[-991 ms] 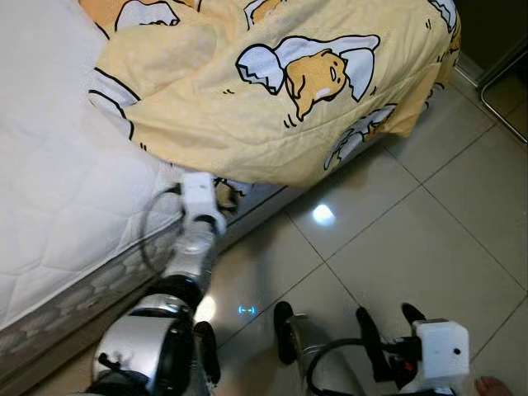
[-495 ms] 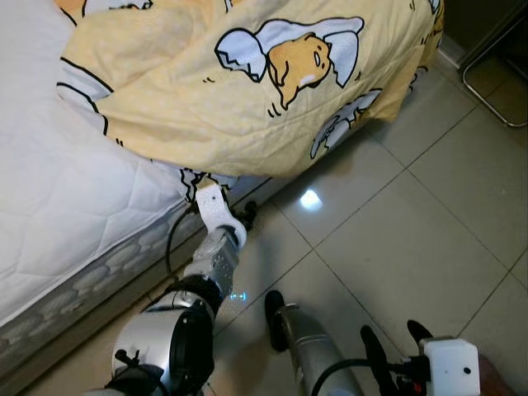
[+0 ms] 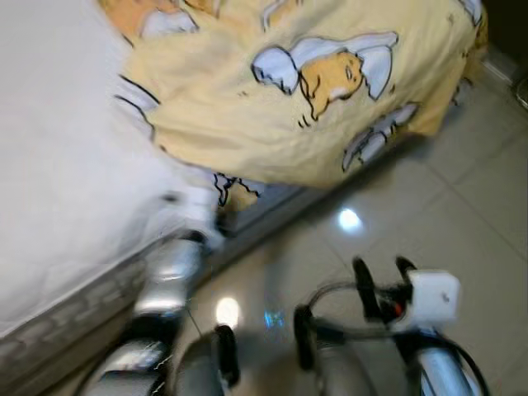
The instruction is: Clean up the room
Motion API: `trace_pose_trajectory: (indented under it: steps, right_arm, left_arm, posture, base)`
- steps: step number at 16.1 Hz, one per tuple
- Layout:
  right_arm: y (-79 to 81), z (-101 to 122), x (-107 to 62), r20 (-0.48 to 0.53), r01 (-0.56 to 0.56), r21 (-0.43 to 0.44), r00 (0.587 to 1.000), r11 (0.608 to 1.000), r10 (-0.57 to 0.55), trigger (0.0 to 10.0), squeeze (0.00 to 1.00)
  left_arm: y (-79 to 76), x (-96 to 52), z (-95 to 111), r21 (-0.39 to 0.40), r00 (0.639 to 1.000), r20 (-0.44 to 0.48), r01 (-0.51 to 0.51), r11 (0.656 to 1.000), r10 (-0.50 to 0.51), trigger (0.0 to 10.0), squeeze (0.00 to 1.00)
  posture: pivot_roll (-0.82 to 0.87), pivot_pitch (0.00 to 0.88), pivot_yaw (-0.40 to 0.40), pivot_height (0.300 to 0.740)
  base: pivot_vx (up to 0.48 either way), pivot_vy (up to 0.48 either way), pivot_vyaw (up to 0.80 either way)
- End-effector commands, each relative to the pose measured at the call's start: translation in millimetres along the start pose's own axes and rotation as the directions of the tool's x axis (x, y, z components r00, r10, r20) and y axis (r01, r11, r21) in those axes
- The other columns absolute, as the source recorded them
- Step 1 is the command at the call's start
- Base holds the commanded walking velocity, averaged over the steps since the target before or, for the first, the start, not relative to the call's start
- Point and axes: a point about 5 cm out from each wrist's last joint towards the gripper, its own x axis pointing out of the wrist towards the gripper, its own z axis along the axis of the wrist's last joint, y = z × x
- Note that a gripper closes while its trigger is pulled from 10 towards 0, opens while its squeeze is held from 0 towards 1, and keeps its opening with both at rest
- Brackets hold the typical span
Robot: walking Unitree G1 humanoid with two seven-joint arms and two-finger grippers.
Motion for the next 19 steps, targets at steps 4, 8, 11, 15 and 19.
trace_pose_trajectory:
  steps: [4,8,11,15,19]
  right_arm:
    - [-4.4,-3,9.0,0.029,0.04,0.028,0.999,0.999,-0.041,10.0,0.36]
    - [-10.6,-5,14.2,0.047,0.049,-0.006,0.998,0.999,-0.048,10.0,0.35]
    - [-16.5,4,16.4,0.103,0.085,-0.03,0.991,0.996,-0.082,10.0,0.35]
    - [-19.2,0,14.7,0.099,0.096,-0.031,0.991,0.995,-0.093,10.0,0.36]
    - [-16.0,0,17.4,0.102,0.085,-0.03,0.991,0.996,-0.081,10.0,0.36]
  left_arm:
    - [7.1,-26.3,-4,0.035,0.998,-0.042,0.058,0.998,-0.057,0.0,0.0]
    - [-6.6,-28.1,9,0.015,0.998,0.01,0.063,0.998,-0.063,0.0,0.0]
    - [-6.7,-29.2,13,-0.04,0.999,0.028,0.029,0.999,-0.028,0.0,0.0]
    - [-17.5,-22.2,15,-0.037,0.998,0.011,0.063,0.997,-0.063,0.0,0.0]
    - [-19.5,-17.5,13,-0.029,0.998,-0.02,0.062,0.998,-0.063,0.0,0.0]
  posture:
    - [0.01,0.054,0.094,0.735]
    - [-0.02,0.026,0.084,0.735]
    - [-0.02,0.021,0.082,0.735]
    - [-0.03,0.012,0.062,0.735]
    - [-0.04,0.025,0.066,0.735]
  base:
    - [0.0,0.0,0.0]
    - [0.0,0.0,0.0]
    - [0.11,0.0,0.0]
    - [0.48,0.0,0.0]
    - [0.48,0.0,0.0]
